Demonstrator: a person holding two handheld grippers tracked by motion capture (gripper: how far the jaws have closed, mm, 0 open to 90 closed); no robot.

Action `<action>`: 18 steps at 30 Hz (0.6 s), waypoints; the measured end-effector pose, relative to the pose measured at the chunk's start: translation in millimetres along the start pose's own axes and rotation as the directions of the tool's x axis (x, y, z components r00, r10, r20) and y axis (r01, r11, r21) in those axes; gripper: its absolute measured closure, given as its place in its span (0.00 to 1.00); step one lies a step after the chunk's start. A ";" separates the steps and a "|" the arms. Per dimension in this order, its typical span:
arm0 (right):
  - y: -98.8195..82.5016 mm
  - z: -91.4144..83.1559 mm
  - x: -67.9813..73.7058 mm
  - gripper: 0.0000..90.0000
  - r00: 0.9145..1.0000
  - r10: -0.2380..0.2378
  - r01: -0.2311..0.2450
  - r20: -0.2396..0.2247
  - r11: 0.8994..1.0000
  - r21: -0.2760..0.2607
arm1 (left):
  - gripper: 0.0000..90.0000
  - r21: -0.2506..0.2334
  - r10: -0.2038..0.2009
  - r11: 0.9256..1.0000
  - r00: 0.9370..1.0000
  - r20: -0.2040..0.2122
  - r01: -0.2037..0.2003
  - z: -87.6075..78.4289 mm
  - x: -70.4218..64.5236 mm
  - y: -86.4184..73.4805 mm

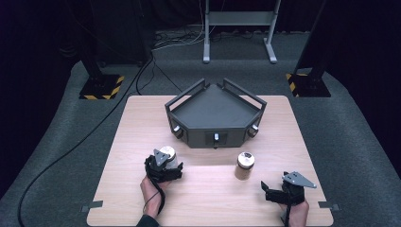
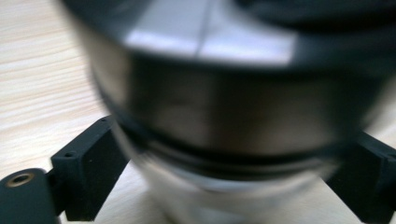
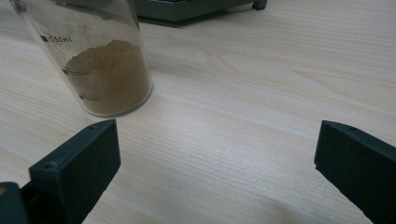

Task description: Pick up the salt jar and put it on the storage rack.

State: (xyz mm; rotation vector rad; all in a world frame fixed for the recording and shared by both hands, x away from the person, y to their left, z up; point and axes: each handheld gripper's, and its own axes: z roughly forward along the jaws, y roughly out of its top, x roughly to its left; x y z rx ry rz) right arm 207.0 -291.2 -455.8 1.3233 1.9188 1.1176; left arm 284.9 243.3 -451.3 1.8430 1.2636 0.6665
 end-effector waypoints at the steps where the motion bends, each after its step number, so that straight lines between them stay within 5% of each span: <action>1: 0.4 0.4 0.4 0.00 1.000 -0.003 0.003 0.002 1.000 0.002 | 0.19 0.004 -0.003 1.000 1.000 0.010 0.003 0.4 2.0 -1.0; 6: 0.6 0.5 0.6 0.00 1.000 -0.005 0.005 0.002 1.000 0.003 | 0.34 -0.001 -0.004 1.000 1.000 0.013 0.004 -0.5 3.6 -1.6; 18: 0.5 0.4 0.4 0.00 1.000 -0.004 0.004 0.002 1.000 0.003 | 0.35 0.025 0.010 1.000 1.000 0.020 -0.011 -1.5 5.3 5.2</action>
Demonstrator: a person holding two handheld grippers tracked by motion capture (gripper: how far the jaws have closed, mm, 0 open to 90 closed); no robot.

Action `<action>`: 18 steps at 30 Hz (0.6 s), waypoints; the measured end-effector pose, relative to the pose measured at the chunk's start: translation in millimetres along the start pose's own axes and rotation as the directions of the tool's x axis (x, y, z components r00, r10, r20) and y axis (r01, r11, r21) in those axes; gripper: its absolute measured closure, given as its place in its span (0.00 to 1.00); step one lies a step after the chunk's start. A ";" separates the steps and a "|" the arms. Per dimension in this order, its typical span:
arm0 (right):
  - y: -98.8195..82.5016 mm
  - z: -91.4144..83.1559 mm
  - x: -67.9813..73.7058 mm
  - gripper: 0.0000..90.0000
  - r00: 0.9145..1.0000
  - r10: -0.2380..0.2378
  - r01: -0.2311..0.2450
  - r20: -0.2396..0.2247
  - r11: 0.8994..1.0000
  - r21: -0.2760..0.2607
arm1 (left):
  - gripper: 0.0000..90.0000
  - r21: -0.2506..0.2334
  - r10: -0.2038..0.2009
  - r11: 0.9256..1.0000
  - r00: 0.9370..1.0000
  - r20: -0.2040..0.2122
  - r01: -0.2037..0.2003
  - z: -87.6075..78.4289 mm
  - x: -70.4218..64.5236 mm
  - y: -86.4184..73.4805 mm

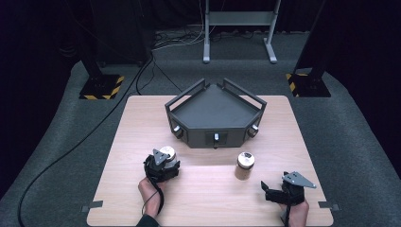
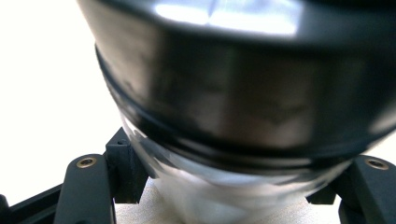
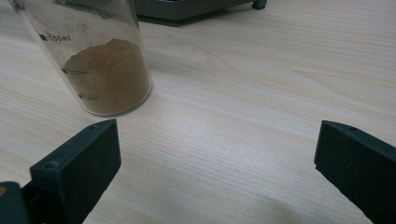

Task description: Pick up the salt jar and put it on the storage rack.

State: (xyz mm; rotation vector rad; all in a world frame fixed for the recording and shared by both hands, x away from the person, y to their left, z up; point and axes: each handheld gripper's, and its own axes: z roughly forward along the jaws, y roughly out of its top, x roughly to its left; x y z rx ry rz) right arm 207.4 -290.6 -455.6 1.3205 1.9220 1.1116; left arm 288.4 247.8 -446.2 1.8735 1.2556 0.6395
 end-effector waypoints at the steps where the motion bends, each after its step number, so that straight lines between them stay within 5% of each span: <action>1: 0.0 0.0 -0.2 0.00 1.000 0.000 0.000 -0.001 1.000 0.000 | 0.35 0.003 -0.005 1.000 1.000 0.005 0.005 -0.5 1.0 0.5; 18: 0.1 0.0 -0.9 0.00 1.000 0.000 0.000 -0.005 1.000 0.000 | 0.35 -0.020 -0.019 1.000 1.000 0.015 0.019 -20.9 6.3 10.0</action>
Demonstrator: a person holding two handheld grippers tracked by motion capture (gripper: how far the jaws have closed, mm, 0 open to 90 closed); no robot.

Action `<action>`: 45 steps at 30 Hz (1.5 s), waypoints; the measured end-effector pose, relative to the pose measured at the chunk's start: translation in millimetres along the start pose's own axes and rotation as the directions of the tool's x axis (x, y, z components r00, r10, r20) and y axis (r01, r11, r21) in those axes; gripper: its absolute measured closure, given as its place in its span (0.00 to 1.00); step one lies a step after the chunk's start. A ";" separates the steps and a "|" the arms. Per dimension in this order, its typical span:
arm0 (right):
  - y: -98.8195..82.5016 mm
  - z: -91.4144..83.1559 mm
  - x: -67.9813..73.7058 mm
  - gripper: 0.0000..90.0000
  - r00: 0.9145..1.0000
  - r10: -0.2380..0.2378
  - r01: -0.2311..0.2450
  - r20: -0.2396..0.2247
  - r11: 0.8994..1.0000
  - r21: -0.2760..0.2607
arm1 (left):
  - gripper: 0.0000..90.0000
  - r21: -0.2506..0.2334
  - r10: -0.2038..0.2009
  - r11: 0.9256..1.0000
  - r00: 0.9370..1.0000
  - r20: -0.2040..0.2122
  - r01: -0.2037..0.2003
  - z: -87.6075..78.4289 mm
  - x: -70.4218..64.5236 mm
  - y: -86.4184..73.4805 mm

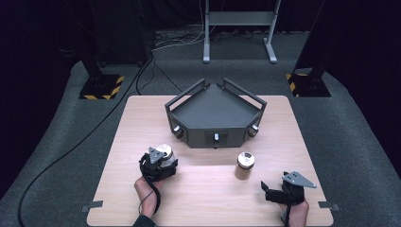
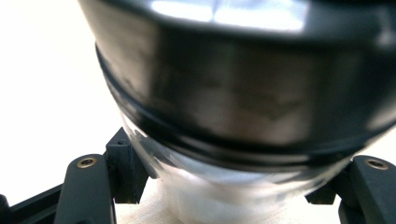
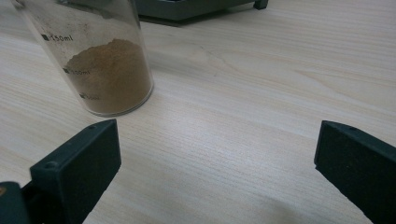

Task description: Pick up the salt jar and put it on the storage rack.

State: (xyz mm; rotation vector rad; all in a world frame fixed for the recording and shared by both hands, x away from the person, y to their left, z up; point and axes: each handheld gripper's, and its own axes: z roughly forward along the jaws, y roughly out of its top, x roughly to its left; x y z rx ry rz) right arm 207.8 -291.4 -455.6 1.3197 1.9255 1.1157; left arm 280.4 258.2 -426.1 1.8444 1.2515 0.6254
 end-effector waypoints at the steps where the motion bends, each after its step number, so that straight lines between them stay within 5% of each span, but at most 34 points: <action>1: 0.0 0.0 0.0 0.00 1.000 0.000 0.000 0.000 1.000 0.000 | 0.35 0.000 0.000 1.000 1.000 0.000 0.000 0.0 0.0 0.0; 45: -0.3 -0.3 -1.3 0.00 1.000 0.009 -0.009 -0.005 1.000 -0.002 | 0.35 -0.029 0.087 0.996 0.993 0.079 -0.085 -13.8 -6.0 53.0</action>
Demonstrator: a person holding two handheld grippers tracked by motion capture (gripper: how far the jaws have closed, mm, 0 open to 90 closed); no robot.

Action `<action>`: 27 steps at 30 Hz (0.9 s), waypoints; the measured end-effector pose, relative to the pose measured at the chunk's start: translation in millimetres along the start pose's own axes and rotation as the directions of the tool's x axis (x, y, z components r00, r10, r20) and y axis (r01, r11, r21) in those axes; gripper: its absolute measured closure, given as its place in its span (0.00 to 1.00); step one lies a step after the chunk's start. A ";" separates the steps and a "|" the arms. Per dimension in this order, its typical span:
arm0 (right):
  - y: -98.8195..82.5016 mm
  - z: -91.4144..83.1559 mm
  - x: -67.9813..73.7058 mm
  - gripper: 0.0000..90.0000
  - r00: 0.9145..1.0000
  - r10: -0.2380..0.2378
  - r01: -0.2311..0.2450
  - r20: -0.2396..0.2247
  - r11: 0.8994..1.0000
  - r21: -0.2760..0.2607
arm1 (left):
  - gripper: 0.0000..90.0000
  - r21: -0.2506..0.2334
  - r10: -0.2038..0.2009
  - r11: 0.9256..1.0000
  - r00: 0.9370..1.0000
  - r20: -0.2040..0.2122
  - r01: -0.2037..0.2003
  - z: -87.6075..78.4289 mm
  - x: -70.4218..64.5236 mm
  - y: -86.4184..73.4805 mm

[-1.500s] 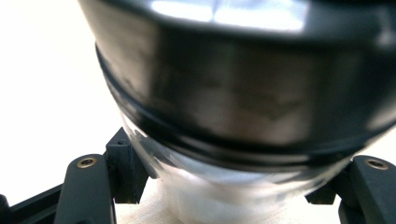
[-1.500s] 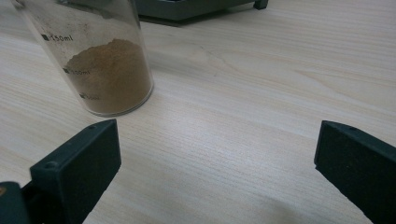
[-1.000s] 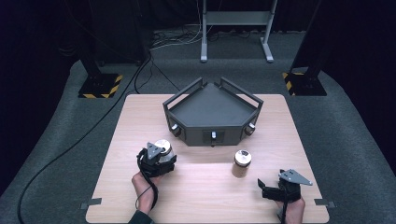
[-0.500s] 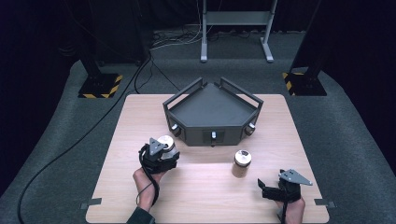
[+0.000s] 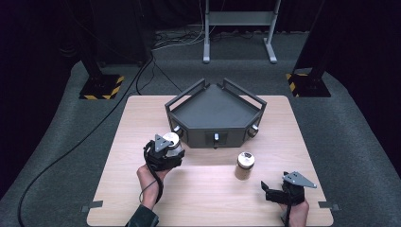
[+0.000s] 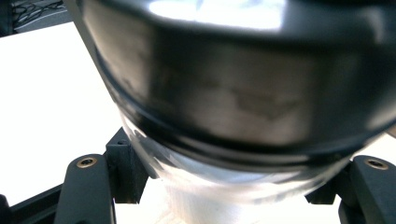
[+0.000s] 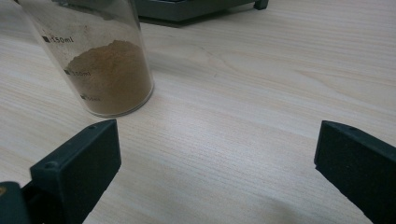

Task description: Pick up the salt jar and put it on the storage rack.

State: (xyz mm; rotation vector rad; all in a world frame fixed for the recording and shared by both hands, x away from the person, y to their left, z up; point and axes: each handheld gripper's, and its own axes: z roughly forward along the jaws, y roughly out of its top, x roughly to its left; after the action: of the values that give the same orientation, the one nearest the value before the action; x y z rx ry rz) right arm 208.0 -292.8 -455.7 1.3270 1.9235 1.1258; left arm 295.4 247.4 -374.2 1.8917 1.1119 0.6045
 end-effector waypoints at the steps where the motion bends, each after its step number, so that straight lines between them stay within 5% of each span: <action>1: 0.1 0.1 -0.1 0.00 1.000 -0.001 0.001 -0.001 1.000 0.001 | 0.35 -0.002 0.001 1.000 1.000 0.000 -0.001 0.2 -0.4 1.1; 27: 1.5 0.8 -1.1 0.00 1.000 0.000 0.000 -0.006 1.000 0.008 | 0.35 -0.007 0.029 1.000 1.000 0.011 -0.028 5.6 -2.8 29.8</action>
State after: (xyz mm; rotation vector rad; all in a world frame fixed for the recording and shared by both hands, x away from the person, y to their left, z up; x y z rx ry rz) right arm 209.7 -293.3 -454.9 1.3294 1.9342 1.1241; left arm 312.0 235.1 -351.9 1.9058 1.0759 0.6119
